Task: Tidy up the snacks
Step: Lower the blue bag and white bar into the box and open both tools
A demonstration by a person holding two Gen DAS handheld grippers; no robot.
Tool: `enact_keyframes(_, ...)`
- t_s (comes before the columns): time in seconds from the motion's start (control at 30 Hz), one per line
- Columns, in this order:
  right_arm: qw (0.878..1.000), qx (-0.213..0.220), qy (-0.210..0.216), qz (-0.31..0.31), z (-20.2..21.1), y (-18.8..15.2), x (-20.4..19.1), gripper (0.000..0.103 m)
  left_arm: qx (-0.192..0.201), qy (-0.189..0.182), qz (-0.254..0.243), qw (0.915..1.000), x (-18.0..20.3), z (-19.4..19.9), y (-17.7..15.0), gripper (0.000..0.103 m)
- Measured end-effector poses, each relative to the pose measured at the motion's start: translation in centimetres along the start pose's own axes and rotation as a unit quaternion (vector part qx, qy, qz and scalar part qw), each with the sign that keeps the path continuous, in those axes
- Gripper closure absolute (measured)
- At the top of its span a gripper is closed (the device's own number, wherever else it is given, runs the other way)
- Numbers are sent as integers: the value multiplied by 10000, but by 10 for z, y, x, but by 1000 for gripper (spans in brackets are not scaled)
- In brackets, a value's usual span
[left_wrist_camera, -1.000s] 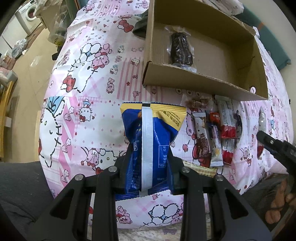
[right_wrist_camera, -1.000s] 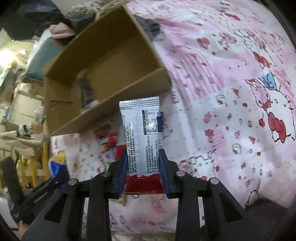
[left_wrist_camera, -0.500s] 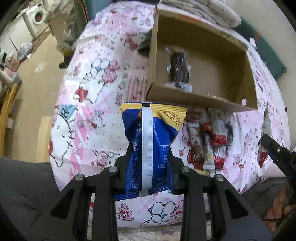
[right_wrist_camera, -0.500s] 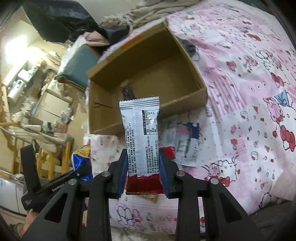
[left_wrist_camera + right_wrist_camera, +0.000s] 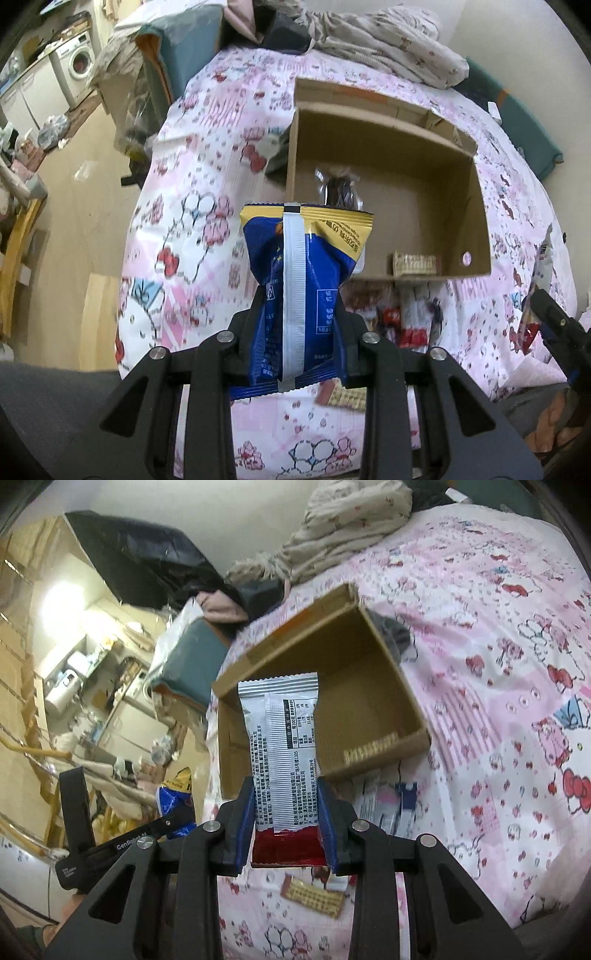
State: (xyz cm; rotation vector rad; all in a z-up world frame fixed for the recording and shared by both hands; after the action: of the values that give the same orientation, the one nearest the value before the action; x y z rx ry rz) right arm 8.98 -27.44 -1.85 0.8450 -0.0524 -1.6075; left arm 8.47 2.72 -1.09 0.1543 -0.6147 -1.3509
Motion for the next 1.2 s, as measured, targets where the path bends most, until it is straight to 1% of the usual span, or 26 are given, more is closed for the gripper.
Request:
enact_keyframes(0.2, 9998, 81, 1, -167, -8, 21, 7, 70, 124, -48, -193, 9997, 13, -4, 25, 77)
enact_keyframes(0.3, 9999, 82, -45, -113, -15, 29, 5, 70, 176, -72, -277, 9994, 19, -8, 35, 77)
enact_keyframes(0.63, 9997, 117, -228, 11, -37, 59, 5, 70, 159, -149, -458, 9987, 35, -35, 64, 77)
enact_keyframes(1.0, 9985, -9, -503, 213, -76, 81, 4, 70, 160, -196, -563, 9981, 39, -73, 85, 77)
enact_keyframes(1.2, 9977, -176, -606, 235, -96, 84, 6, 70, 265, -416, -719, 9962, 36, -89, 86, 77)
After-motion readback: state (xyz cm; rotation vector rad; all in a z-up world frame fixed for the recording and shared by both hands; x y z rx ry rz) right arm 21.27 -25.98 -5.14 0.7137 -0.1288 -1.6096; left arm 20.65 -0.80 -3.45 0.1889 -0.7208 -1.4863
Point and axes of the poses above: each gripper's, at about its wrist camera, not at the fingertips, and z roughly against the way its jaws point, x to its right, y to its top, the point moved 1 cm from there along -z, roughly the way its jaws point, and after that the axes turned 14 degrees about -y, right-handed, at the moved point
